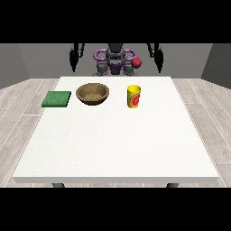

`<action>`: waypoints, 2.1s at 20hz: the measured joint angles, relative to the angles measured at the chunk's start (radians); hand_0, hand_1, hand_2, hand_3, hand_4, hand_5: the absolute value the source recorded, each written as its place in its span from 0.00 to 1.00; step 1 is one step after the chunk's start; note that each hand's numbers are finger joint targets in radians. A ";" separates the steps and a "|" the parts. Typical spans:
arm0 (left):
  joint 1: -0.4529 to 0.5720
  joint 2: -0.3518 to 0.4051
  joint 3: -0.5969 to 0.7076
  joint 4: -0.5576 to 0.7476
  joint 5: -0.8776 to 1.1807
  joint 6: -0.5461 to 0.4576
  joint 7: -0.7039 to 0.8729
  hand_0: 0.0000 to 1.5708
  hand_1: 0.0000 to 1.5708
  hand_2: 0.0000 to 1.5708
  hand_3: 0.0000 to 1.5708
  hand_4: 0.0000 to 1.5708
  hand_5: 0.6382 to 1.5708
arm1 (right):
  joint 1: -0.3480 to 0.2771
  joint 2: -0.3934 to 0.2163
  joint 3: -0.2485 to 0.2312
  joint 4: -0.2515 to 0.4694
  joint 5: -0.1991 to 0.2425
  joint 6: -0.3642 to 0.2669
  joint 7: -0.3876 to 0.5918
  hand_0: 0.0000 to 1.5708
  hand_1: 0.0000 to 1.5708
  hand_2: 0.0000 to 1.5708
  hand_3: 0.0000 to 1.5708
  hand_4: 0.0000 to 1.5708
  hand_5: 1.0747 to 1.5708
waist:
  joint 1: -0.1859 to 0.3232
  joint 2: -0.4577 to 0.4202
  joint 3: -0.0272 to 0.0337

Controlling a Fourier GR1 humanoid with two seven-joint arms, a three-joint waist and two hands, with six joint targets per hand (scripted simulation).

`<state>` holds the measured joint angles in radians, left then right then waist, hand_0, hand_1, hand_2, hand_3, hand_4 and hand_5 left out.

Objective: Pick the cup and pour the ball into the bowl, then pick the bowl and place it on the pad

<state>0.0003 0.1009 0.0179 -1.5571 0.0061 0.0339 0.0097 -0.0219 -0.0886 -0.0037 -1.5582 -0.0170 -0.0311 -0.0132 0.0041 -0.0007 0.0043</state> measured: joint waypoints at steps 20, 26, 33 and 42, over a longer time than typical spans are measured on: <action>-0.166 0.000 0.106 -0.044 0.134 -0.028 -0.081 0.00 0.00 0.00 0.00 0.00 0.82 | -0.042 -0.057 -0.142 0.021 -0.174 0.155 -0.129 0.00 0.00 0.00 0.00 0.00 1.00 | -0.031 0.009 -0.0042; -0.271 -0.022 0.109 0.066 0.103 -0.004 -0.196 0.00 0.00 0.00 0.00 0.00 0.81 | -0.135 -0.061 -0.157 0.113 -0.160 0.169 -0.230 0.00 0.00 0.00 0.00 0.00 1.00 | -0.043 0.135 -0.0041; -0.355 -0.009 0.162 0.301 0.094 -0.014 -0.408 0.00 0.00 0.00 0.00 0.00 0.79 | -0.230 -0.066 -0.160 0.150 -0.152 0.166 -0.266 0.00 0.00 0.00 0.00 0.00 1.00 | -0.071 0.229 -0.0045; -0.516 -0.024 0.177 0.518 0.062 0.048 -0.519 0.00 0.00 0.00 0.00 0.00 0.78 | -0.371 -0.081 -0.176 0.257 -0.146 0.155 -0.298 0.00 0.00 0.00 0.00 0.00 1.00 | -0.087 0.303 -0.0046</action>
<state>-0.5162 0.0767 0.1947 -1.0386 0.0676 0.0821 -0.5089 -0.3927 -0.1698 -0.1801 -1.3016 -0.1625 0.1236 -0.3110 -0.0825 0.3024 -0.0003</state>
